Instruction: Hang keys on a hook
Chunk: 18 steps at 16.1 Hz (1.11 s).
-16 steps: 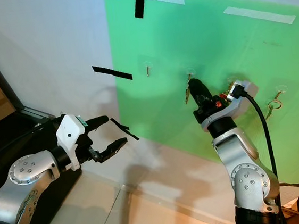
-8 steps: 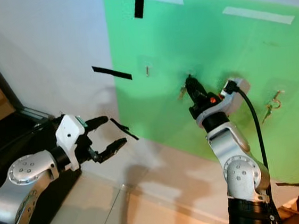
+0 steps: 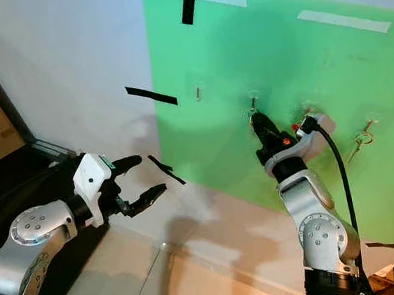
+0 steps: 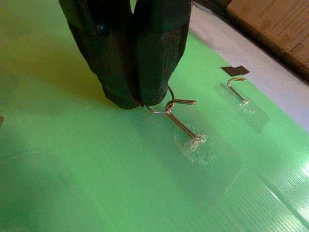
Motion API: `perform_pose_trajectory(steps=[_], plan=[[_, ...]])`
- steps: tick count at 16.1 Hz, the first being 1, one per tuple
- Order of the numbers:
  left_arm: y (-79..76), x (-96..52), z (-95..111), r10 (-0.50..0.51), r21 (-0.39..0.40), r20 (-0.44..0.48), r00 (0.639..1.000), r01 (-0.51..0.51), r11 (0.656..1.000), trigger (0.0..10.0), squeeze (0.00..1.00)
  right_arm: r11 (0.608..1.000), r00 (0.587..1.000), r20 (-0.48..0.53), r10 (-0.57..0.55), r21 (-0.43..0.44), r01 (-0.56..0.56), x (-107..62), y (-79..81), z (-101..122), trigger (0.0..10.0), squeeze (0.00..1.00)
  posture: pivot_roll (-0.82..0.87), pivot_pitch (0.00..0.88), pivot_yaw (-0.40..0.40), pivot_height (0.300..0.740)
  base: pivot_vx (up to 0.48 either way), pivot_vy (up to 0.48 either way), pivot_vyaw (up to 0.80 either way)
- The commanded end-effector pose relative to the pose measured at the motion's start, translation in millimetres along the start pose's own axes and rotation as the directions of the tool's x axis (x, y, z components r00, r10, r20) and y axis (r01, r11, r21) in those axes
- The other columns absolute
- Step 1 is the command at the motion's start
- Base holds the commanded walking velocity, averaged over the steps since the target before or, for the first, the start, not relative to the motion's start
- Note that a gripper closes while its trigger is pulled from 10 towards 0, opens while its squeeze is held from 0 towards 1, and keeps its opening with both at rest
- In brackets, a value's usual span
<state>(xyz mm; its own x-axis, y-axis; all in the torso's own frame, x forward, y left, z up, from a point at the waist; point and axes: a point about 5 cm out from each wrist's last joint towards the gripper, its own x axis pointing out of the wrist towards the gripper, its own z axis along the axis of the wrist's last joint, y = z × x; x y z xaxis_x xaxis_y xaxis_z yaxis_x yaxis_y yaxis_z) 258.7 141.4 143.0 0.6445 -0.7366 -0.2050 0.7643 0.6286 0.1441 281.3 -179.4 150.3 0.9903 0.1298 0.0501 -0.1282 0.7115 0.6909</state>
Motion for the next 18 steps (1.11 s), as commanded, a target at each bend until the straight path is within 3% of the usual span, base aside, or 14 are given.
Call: perform_pose_trajectory(steps=[1, 6, 7, 8, 9, 11, 14, 16, 18], plan=[[-1.1, 2.1, 5.4, -0.018, 0.014, 0.010, 1.000, 0.017, 1.000, 10.0, 0.35, 0.996, 0.996, -0.002, -0.085, -0.005, 0.085, -7.1, -15.9, 1.2, 10.0, 0.00, 0.07, 0.000, -0.053, 0.740, 0.000, 0.000, 0.00], [-0.7, 4.0, 6.7, -0.017, 0.016, 0.016, 1.000, 0.017, 1.000, 10.0, 0.35, 0.998, 0.998, -0.020, -0.052, -0.034, 0.052, -1.6, -8.9, -1.8, 10.0, 0.00, 0.07, 0.000, -0.055, 0.740, 0.000, 0.000, 0.00], [-0.4, 4.1, 8.5, -0.010, 0.010, 0.031, 0.999, 0.009, 1.000, 10.0, 0.35, 0.997, 0.998, -0.037, -0.045, -0.060, 0.042, -1.4, -7.9, -5.0, 10.0, 0.41, 0.07, 0.000, -0.059, 0.740, 0.000, 0.000, 0.00], [-0.3, 4.2, 9.2, -0.007, 0.008, 0.037, 0.999, 0.007, 1.000, 10.0, 0.35, 0.997, 0.998, -0.042, -0.046, -0.071, 0.042, -1.6, -8.3, -5.9, 10.0, 0.41, 0.07, 0.000, -0.059, 0.740, 0.000, 0.000, 0.00], [0.5, 4.0, 10.9, 0.001, -0.001, 0.053, 0.999, -0.001, 1.000, 10.0, 0.35, 0.995, 0.999, -0.045, -0.027, -0.097, 0.022, -2.7, -8.0, -8.8, 10.0, 1.00, 0.07, 0.000, -0.062, 0.740, 0.000, 0.000, 0.00], [1.3, 4.1, 12.3, 0.010, -0.013, 0.069, 0.998, -0.009, 1.000, 10.0, 0.35, 0.996, 0.999, -0.041, 0.013, -0.090, -0.017, -5.1, -4.8, -9.6, 10.0, 1.00, 0.07, 0.000, -0.063, 0.740, 0.000, 0.000, 0.00], [1.6, 4.4, 12.8, 0.020, -0.037, 0.089, 0.996, -0.016, 0.999, 10.0, 0.35, 0.982, 0.996, -0.033, 0.080, -0.169, -0.084, -13.2, -0.4, -11.5, 10.0, 1.00, 0.07, 0.000, -0.062, 0.740, 0.000, 0.000, 0.00], [1.8, 4.2, 11.7, 0.030, -0.045, 0.092, 0.995, -0.026, 0.999, 10.0, 0.35, 0.979, 0.984, 0.083, 0.155, -0.147, -0.142, -19.6, 7.7, -1.6, 10.0, 1.00, 0.06, 0.000, -0.060, 0.740, 0.000, 0.000, 0.00], [4.0, 3.5, 10.9, 0.063, -0.048, 0.098, 0.993, -0.059, 0.997, 10.0, 0.35, 0.970, 0.977, 0.100, 0.187, -0.179, -0.167, -21.8, 10.3, 0.6, 10.0, 1.00, 0.07, 0.000, -0.059, 0.740, 0.000, 0.000, 0.00]])
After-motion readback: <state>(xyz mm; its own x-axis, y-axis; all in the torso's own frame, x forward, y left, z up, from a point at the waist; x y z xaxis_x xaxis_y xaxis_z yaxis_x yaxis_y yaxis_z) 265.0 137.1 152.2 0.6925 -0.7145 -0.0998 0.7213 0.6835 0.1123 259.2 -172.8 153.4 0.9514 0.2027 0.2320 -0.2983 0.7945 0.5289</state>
